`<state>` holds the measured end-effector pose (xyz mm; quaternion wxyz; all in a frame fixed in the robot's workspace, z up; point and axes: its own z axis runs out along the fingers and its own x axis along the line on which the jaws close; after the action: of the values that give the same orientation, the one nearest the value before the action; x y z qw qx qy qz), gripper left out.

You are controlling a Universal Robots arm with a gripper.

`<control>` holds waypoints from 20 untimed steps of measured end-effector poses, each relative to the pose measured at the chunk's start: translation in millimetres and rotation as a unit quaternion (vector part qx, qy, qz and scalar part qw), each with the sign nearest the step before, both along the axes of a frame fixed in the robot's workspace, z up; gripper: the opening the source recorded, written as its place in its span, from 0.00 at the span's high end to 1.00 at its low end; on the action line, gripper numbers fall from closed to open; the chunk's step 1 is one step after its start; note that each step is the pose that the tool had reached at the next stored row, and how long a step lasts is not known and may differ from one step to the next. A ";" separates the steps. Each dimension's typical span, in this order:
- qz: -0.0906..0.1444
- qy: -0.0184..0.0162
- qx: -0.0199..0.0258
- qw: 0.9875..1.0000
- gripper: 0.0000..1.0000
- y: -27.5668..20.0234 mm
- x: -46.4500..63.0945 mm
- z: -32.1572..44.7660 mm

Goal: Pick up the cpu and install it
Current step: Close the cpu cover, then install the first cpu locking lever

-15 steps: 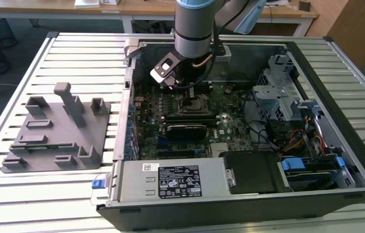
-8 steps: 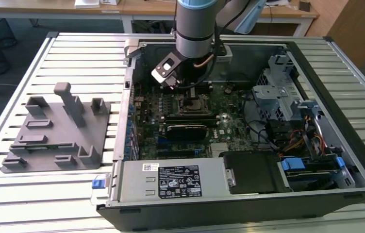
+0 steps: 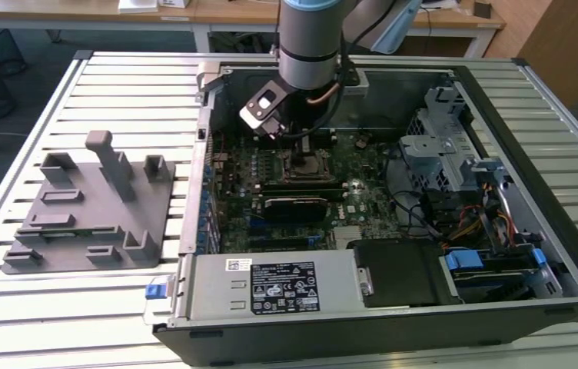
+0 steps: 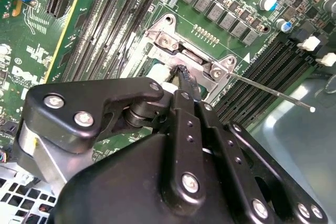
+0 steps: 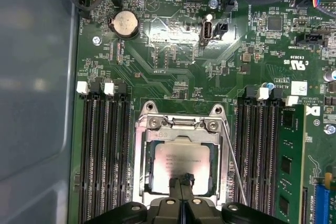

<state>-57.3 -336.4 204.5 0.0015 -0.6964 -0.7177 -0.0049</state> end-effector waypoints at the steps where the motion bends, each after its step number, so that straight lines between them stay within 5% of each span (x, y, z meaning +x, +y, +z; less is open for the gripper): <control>1: 0.000 0.000 0.000 1.000 0.89 0.0 0.0 1.0; 20: 0.000 0.000 0.001 1.000 0.89 -0.7 11.4 1.4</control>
<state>-46.0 -337.1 205.9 0.0022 -0.6964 -0.7177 -0.0055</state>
